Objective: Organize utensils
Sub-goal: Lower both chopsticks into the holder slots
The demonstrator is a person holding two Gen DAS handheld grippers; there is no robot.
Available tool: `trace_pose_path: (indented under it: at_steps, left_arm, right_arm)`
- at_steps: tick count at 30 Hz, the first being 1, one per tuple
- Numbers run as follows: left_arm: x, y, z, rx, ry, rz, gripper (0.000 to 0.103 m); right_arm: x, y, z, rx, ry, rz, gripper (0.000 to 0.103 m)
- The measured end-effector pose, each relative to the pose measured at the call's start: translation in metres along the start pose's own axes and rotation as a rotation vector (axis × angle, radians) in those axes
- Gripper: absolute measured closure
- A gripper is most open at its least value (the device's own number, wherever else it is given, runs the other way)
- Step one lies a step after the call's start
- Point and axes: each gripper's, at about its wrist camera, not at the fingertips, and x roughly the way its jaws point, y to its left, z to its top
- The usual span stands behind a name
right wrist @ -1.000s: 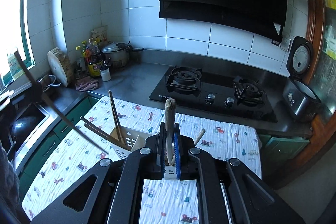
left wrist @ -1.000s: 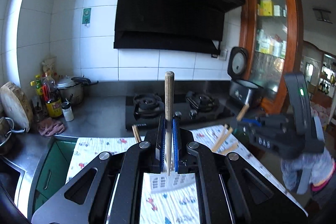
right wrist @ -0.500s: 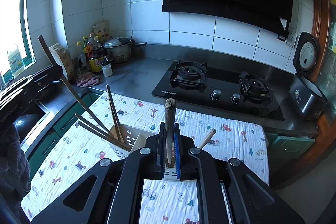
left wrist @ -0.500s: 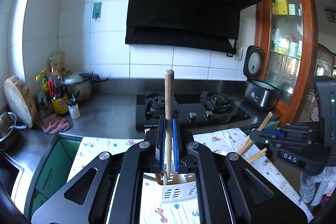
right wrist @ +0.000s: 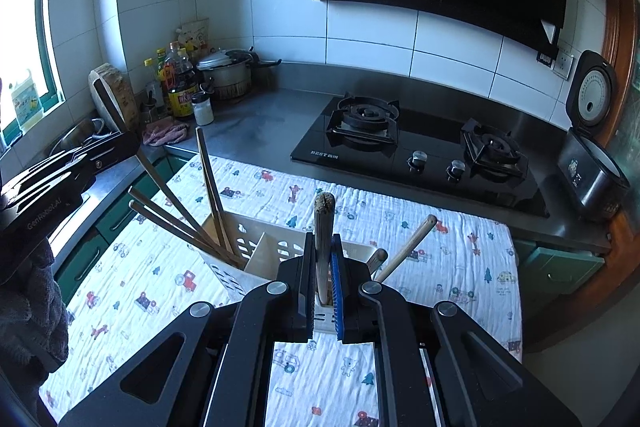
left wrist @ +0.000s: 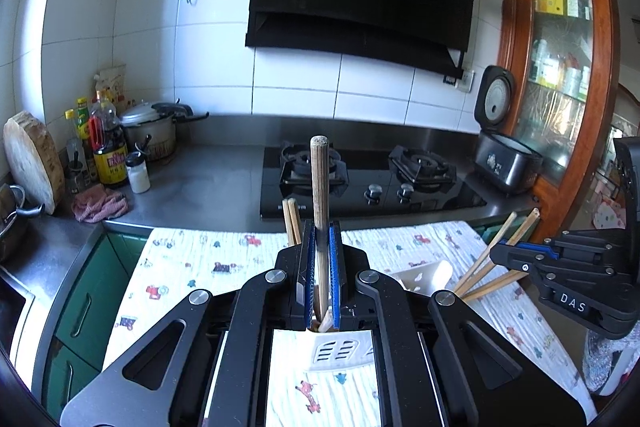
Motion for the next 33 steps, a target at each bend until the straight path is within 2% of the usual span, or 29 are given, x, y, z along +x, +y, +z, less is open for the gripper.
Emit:
trace_pose_path:
  at_steps: [10,33]
  left_arm:
    - [0.021,0.000,-0.015,-0.001,0.077,0.004,0.097]
    - [0.020,0.002,-0.019,0.005,0.095,-0.002,0.096]
  right_arm:
    - [0.018,0.000,-0.010,-0.004,0.040,-0.012,0.096]
    - [0.028,-0.002,-0.020,0.003,0.068,-0.023,0.096]
